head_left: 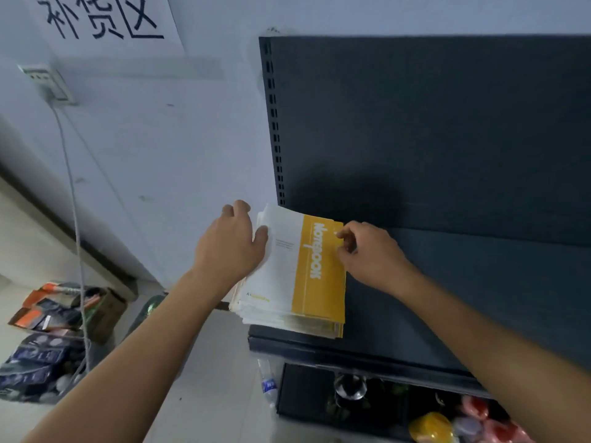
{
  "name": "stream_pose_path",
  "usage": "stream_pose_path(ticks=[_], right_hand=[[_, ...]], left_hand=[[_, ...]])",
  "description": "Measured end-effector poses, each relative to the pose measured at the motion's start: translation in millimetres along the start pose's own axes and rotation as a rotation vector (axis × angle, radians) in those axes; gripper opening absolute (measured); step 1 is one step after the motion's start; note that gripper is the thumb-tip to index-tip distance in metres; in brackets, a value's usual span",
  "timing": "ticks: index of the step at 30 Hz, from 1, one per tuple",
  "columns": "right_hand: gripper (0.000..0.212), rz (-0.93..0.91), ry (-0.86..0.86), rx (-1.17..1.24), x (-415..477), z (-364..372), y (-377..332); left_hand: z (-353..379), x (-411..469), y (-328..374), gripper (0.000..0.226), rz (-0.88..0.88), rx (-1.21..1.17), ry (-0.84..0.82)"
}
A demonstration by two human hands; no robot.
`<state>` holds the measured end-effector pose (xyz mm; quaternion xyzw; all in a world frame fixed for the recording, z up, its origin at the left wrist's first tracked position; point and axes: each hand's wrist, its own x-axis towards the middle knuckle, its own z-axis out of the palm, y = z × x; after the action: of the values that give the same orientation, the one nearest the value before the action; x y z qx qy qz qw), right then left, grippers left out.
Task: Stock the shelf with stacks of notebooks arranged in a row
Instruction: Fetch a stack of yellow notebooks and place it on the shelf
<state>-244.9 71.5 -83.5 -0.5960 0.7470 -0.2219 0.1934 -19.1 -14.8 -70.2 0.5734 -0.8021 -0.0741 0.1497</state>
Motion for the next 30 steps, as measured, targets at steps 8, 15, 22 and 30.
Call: stream_pose_path(ticks=[8,15,22,30], right_hand=[[0.042,0.27,0.063,0.036,-12.1,23.8,-14.8],[0.034,0.396,0.021,0.087,-9.7,31.1,-20.9],[0.033,0.29,0.057,-0.054,-17.0,45.9,-33.4],[0.043,0.154,0.064,-0.223,-32.0,58.8,-52.6]], left_hand=[[13.9,6.2,-8.1,0.048,0.007,-0.047,-0.147],[15.5,4.7,-13.7,0.045,0.035,-0.084,-0.138],[11.2,3.4,-10.0,0.043,0.031,-0.066,-0.144],[3.8,0.8,-12.8,0.032,-0.04,-0.061,-0.184]])
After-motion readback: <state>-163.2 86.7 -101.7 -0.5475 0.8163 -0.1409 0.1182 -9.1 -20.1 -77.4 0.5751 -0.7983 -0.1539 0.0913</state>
